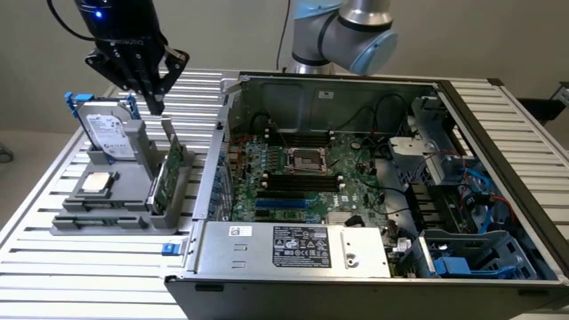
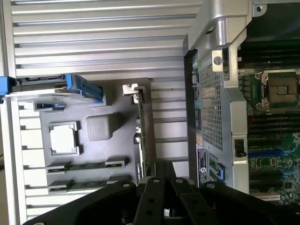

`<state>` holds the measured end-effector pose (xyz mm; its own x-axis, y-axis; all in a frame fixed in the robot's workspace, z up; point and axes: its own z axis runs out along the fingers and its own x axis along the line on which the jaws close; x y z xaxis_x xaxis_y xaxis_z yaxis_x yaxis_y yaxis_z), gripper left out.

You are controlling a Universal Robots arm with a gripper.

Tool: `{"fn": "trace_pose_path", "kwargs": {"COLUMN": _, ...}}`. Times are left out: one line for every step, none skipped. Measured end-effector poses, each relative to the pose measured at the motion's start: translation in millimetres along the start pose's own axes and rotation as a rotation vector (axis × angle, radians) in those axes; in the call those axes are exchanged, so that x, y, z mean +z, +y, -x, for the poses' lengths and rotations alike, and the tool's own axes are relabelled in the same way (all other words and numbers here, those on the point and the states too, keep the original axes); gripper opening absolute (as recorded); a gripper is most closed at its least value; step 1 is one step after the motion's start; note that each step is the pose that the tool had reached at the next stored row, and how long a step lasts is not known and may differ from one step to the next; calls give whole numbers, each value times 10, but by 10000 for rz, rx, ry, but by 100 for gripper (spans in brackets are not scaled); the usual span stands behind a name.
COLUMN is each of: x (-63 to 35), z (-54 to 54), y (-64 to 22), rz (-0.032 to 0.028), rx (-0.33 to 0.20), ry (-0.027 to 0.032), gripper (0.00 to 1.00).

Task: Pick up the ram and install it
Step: 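Reach for the ram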

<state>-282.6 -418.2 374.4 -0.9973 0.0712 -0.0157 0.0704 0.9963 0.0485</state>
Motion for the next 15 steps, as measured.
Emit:
{"fn": "trace_pose_path", "kwargs": {"x": 4, "z": -45, "y": -11, "rz": 0, "rx": 0, "ry": 0, "gripper": 11}}
{"fn": "trace_pose_path", "kwargs": {"x": 9, "z": -89, "y": -23, "rz": 0, "rx": 0, "ry": 0, "gripper": 11}}
{"fn": "trace_pose_path", "kwargs": {"x": 13, "z": -133, "y": -35, "rz": 0, "rx": 1, "ry": -1, "gripper": 11}}
{"fn": "trace_pose_path", "kwargs": {"x": 18, "z": -177, "y": -49, "rz": 0, "rx": 0, "ry": -1, "gripper": 11}}
{"fn": "trace_pose_path", "kwargs": {"x": 23, "z": -225, "y": -64, "rz": 0, "rx": -1, "ry": -1, "gripper": 11}}
{"fn": "trace_pose_path", "kwargs": {"x": 29, "z": -270, "y": -79, "rz": 0, "rx": 0, "ry": 0, "gripper": 11}}
{"fn": "trace_pose_path", "kwargs": {"x": 35, "z": -314, "y": -95, "rz": 0, "rx": 0, "ry": 0, "gripper": 11}}
{"fn": "trace_pose_path", "kwargs": {"x": 41, "z": -358, "y": -113, "rz": -1, "rx": 0, "ry": 0, "gripper": 11}}
{"fn": "trace_pose_path", "kwargs": {"x": 47, "z": -397, "y": -132, "rz": 0, "rx": 0, "ry": 0, "gripper": 11}}
{"fn": "trace_pose_path", "kwargs": {"x": 54, "z": -435, "y": -150, "rz": 0, "rx": 0, "ry": 1, "gripper": 11}}
{"fn": "trace_pose_path", "kwargs": {"x": 60, "z": -471, "y": -170, "rz": -1, "rx": 0, "ry": 2, "gripper": 11}}
{"fn": "trace_pose_path", "kwargs": {"x": 67, "z": -507, "y": -190, "rz": 0, "rx": 0, "ry": 3, "gripper": 11}}
{"fn": "trace_pose_path", "kwargs": {"x": 73, "z": -543, "y": -210, "rz": 0, "rx": 0, "ry": 4, "gripper": 11}}
{"fn": "trace_pose_path", "kwargs": {"x": 79, "z": -579, "y": -230, "rz": -1, "rx": 0, "ry": 5, "gripper": 11}}
{"fn": "trace_pose_path", "kwargs": {"x": 86, "z": -615, "y": -250, "rz": 0, "rx": 0, "ry": 5, "gripper": 11}}
